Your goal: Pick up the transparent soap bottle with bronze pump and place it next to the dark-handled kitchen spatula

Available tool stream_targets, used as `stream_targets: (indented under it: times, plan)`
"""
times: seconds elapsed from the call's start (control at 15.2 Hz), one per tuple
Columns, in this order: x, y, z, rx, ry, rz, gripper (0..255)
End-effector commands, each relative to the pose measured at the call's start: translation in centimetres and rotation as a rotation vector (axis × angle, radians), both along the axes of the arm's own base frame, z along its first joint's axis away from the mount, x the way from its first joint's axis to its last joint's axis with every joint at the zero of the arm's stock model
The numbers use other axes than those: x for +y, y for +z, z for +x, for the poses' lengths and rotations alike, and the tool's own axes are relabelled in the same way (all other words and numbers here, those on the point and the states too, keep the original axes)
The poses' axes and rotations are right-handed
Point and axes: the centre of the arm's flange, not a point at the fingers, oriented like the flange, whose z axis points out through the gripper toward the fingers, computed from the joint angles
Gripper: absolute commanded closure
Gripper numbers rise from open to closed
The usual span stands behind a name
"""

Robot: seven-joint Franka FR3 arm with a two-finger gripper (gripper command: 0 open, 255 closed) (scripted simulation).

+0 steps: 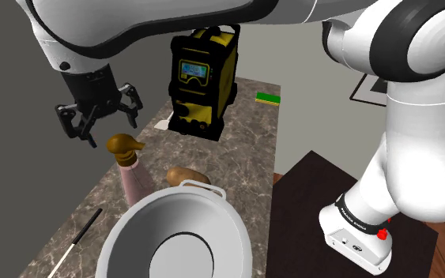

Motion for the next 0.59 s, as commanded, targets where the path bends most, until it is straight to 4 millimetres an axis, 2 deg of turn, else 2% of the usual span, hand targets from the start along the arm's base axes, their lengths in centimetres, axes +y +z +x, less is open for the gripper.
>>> stream_targets:
  times: [0.0,0.07,0.53]
  plan:
    - [-0.3,2.2,0.1,0.001,0.000,-0.001,0]
    - [-0.3,3.2,0.1,0.001,0.000,-0.001,0]
    - [-0.3,3.2,0.1,0.001,0.000,-0.001,0]
